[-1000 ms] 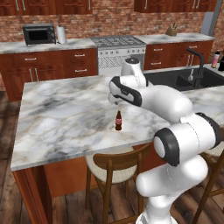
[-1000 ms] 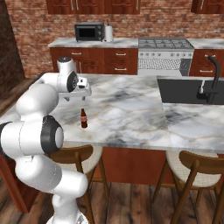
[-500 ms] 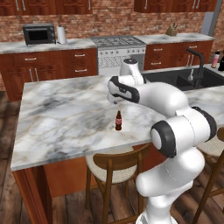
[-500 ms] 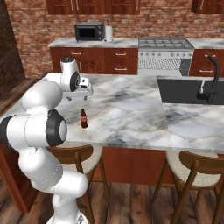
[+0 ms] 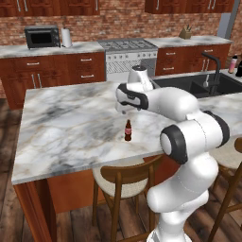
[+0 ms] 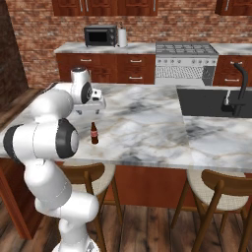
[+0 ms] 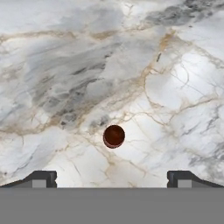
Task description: Place the large bottle from the dining counter next to the other large bottle outside the sink, and place the small bottle from the dining counter next to the other small bottle inside the sink.
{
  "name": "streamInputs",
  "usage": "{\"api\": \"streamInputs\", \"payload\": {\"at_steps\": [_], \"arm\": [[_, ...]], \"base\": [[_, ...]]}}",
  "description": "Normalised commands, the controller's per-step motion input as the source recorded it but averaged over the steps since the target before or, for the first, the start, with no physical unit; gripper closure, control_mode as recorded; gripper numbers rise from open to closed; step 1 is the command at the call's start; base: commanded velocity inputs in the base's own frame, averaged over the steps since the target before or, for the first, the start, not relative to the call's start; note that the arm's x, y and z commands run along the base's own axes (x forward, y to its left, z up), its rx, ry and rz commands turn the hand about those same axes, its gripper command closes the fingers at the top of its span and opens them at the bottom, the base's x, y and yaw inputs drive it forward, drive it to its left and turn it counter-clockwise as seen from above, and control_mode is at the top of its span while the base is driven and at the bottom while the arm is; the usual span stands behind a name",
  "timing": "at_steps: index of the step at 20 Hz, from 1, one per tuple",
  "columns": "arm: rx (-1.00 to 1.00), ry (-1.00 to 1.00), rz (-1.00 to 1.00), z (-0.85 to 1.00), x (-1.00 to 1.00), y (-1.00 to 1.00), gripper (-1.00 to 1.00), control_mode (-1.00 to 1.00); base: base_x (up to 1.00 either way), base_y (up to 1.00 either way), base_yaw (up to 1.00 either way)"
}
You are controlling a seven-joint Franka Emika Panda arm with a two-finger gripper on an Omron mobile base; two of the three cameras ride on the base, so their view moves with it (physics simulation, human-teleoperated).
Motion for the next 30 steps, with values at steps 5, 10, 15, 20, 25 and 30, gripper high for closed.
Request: {"api": "streamInputs", "payload": {"at_steps": [5,10,15,20,25,30], "arm": [[0.00,0.00,0.00,-0.29,0.15,0.00,-1.00,-1.00],[0.00,0.00,0.00,-0.20,0.12,0.00,-1.00,-1.00],[0.00,0.01,0.00,-0.15,0.09,0.00,-1.00,-1.00],[0.00,0.03,0.00,-0.16,0.10,0.00,-1.00,-1.00],[0.00,0.04,0.00,-0.15,0.09,0.00,-1.00,-1.00],[0.00,0.03,0.00,-0.23,0.11,0.02,-1.00,-1.00]], "base": [[0.00,0.00,0.00],[0.00,0.00,0.00],[0.00,0.00,0.00],[0.00,0.00,0.00],[0.00,0.00,0.00],[0.00,0.00,0.00]]}}
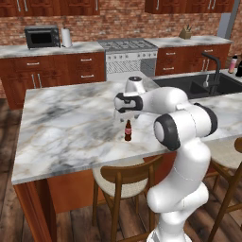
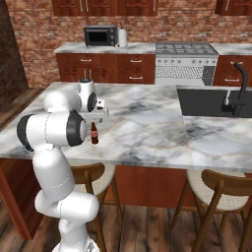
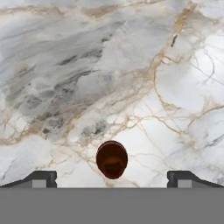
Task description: Place the large bottle from the dining counter next to the other large bottle outside the sink, and place the small bottle from the dining counter next to the other small bottle inside the sink.
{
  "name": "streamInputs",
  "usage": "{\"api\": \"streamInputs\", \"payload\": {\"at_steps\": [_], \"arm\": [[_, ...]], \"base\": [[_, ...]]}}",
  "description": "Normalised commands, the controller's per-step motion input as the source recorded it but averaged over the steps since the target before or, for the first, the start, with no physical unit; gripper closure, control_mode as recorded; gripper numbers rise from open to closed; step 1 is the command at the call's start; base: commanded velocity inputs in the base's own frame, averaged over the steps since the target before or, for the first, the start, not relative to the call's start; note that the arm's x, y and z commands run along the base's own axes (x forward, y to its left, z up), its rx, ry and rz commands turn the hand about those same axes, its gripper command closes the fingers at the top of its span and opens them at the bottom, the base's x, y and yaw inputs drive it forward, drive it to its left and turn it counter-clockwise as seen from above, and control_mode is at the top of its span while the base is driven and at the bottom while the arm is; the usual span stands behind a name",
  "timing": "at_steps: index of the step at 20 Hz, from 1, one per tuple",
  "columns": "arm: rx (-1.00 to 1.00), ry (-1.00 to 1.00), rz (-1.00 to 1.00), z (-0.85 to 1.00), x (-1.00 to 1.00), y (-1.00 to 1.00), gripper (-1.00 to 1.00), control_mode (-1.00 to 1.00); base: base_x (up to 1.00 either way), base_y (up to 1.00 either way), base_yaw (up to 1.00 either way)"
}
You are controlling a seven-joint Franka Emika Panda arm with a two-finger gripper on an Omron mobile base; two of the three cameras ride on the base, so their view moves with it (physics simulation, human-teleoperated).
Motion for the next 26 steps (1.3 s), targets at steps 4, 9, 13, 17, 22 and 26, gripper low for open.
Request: {"api": "streamInputs", "payload": {"at_steps": [4,9,13,17,22,26], "arm": [[0.00,0.04,0.00,-0.21,0.06,0.02,-1.00,-1.00],[0.00,0.05,0.00,-0.18,0.02,0.03,-1.00,-1.00],[0.00,0.03,0.00,-0.17,0.03,0.01,-1.00,-1.00],[0.00,0.01,0.00,-0.07,0.03,0.00,-1.00,-1.00],[0.00,0.00,0.00,0.00,0.02,0.00,-1.00,-1.00],[0.00,0.01,0.00,0.00,0.00,-0.01,-1.00,-1.00]], "base": [[0.00,0.00,0.00],[0.00,0.00,0.00],[0.00,0.00,0.00],[0.00,0.00,0.00],[0.00,0.00,0.00],[0.00,0.00,0.00]]}}
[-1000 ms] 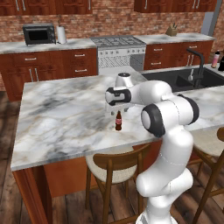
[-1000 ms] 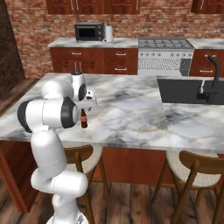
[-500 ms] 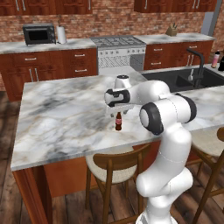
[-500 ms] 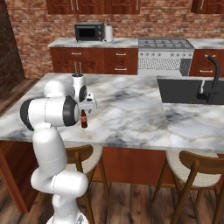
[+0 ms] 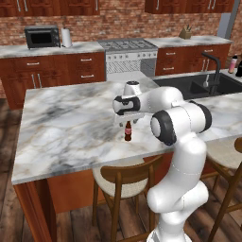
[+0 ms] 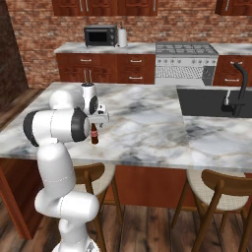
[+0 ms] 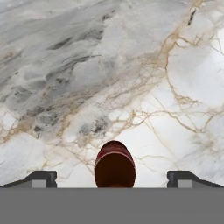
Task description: Place the large bottle from the dining counter next to the other large bottle outside the sink, and place the small bottle from the dining counter next to the other small bottle inside the sink.
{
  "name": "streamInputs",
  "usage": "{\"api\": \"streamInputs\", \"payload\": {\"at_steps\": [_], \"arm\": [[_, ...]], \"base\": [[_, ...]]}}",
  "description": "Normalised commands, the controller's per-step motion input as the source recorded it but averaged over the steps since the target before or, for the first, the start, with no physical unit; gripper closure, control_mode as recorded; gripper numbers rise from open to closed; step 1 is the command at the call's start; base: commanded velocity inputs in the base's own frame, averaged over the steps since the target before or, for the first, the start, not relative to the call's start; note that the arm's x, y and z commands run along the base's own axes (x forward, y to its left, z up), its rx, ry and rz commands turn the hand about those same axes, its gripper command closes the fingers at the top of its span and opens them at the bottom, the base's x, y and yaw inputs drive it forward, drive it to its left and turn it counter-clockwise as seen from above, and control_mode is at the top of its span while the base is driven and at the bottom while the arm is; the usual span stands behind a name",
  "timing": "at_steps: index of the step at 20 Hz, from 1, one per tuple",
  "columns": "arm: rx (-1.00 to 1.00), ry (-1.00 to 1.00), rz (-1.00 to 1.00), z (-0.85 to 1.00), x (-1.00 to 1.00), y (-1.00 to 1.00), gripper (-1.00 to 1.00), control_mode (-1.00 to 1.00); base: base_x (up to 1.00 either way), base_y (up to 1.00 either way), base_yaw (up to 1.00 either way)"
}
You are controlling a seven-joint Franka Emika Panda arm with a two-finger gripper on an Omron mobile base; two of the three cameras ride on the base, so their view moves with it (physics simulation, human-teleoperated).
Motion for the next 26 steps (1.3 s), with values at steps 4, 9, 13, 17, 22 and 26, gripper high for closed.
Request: {"api": "streamInputs", "payload": {"at_steps": [4,9,13,17,22,26], "arm": [[0.00,0.01,0.00,0.00,0.00,-0.03,-1.00,-1.00],[0.00,0.01,0.00,-0.01,0.00,-0.03,-1.00,-1.00],[0.00,0.01,0.00,-0.03,0.00,-0.02,-1.00,-1.00],[0.00,0.00,0.00,-0.18,0.00,0.00,-1.00,-1.00],[0.00,0.00,0.00,-0.09,0.00,0.00,-1.00,-1.00],[0.00,0.00,0.00,0.00,0.00,0.00,-1.00,-1.00]], "base": [[0.00,0.00,0.00],[0.00,0.00,0.00],[0.00,0.00,0.00],[0.00,0.00,0.00],[0.00,0.00,0.00],[0.00,0.00,0.00]]}}
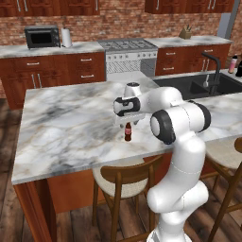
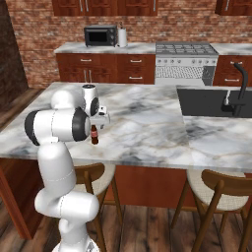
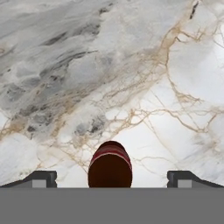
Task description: Place the large bottle from the dining counter next to the other large bottle outside the sink, and place the small bottle from the dining counter next to the other small bottle inside the sink.
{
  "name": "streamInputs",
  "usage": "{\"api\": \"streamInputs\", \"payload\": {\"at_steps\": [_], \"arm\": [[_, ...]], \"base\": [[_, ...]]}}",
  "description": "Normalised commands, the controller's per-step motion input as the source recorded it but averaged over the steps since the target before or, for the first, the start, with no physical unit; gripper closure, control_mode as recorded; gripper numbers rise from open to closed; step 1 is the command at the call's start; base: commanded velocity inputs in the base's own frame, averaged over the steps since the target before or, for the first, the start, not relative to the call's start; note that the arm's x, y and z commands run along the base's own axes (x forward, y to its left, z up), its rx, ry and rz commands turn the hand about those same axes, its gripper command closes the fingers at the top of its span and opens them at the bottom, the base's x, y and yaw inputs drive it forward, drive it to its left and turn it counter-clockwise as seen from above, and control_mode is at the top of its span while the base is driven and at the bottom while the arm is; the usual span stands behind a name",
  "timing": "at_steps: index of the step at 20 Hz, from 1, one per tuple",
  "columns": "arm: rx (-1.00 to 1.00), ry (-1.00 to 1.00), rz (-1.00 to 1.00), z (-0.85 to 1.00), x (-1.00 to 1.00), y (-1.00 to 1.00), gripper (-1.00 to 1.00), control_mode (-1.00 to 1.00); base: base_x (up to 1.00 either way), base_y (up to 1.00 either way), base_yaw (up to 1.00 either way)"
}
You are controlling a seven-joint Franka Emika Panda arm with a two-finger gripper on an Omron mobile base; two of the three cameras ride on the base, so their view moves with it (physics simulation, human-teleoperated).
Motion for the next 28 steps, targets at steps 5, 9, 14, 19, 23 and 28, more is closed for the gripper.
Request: {"api": "streamInputs", "payload": {"at_steps": [5,9,14,19,23,28], "arm": [[0.00,0.00,0.00,0.00,0.00,0.00,-1.00,-1.00],[0.00,0.00,0.00,0.00,0.00,0.00,1.00,-1.00],[0.00,0.00,0.00,0.00,0.00,0.00,1.00,-1.00],[0.00,0.00,0.00,0.04,0.00,0.00,1.00,-1.00],[0.00,0.00,0.00,0.28,-0.01,0.00,1.00,-1.00],[0.02,0.00,0.00,0.57,-0.13,0.00,1.00,-1.00]], "base": [[0.00,0.00,0.00],[0.00,0.00,0.00],[0.00,0.00,0.00],[0.00,0.00,0.00],[0.00,0.00,0.00],[0.00,0.00,0.00]]}}
